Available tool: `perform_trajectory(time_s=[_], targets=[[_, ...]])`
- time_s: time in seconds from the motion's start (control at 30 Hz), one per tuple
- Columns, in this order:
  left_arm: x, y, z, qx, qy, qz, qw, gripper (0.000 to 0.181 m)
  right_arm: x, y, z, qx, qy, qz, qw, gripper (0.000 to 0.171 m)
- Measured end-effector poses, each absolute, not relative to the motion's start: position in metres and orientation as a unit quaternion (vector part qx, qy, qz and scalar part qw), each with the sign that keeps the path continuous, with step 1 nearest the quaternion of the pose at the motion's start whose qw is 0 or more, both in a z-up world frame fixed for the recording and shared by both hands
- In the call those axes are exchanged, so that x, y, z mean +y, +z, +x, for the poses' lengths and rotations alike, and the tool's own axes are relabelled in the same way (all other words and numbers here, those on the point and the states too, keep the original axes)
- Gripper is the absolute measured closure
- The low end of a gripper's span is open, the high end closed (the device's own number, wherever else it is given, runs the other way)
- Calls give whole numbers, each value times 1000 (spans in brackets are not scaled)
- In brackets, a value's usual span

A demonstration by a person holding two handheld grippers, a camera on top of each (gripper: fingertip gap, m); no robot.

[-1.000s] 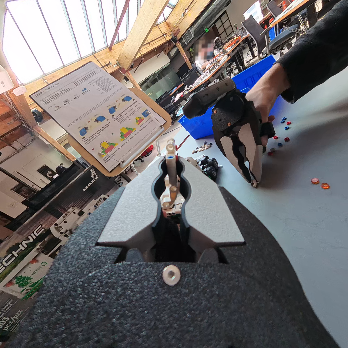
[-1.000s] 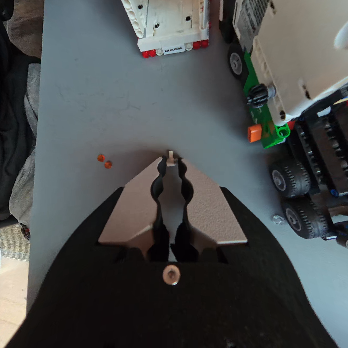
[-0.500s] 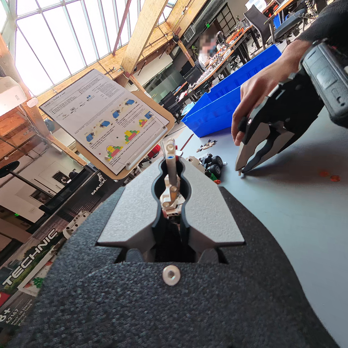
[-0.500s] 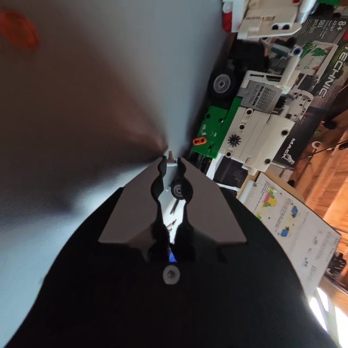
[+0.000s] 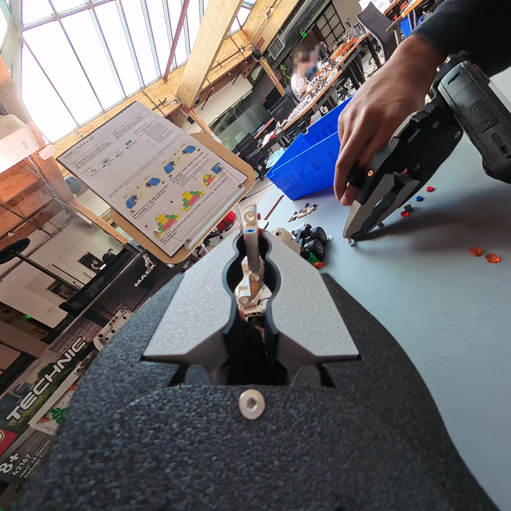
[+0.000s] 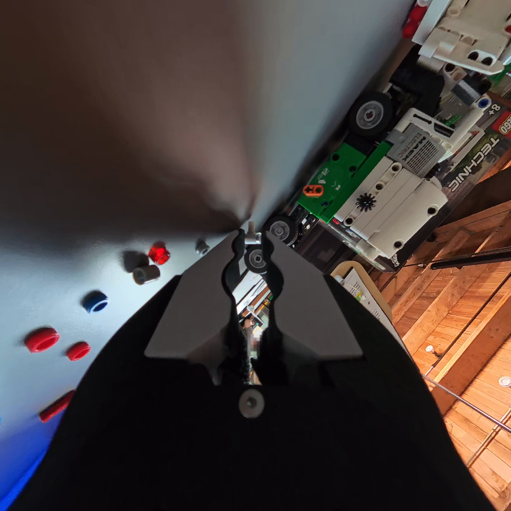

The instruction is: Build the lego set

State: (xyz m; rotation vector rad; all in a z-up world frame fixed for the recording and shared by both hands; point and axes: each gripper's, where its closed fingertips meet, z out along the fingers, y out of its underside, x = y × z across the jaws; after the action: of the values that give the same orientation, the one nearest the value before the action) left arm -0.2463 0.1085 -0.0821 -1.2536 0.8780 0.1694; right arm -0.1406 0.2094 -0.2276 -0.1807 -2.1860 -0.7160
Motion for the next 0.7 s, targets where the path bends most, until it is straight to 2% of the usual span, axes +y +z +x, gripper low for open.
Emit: perform_trajectory(time_s=[0.2, 0.37, 0.47, 0.57, 0.7], targets=[[109, -83, -246, 398, 77, -567, 717, 176, 211, -225, -133, -876, -302, -35, 374, 154], [109, -84, -246, 398, 76, -569, 716, 176, 216, -201, -135, -871, -284, -71, 395, 157], [110, -83, -247, 395, 70, -572, 716, 176, 228, -198, -138, -854, -169, -291, 396, 166], [109, -82, -247, 393, 64, -573, 716, 176, 238, -212, -137, -778, -20, -546, 309, 164], [108, -82, -246, 393, 62, -573, 716, 176, 235, -210, -145, -667, 129, -698, 227, 166]])
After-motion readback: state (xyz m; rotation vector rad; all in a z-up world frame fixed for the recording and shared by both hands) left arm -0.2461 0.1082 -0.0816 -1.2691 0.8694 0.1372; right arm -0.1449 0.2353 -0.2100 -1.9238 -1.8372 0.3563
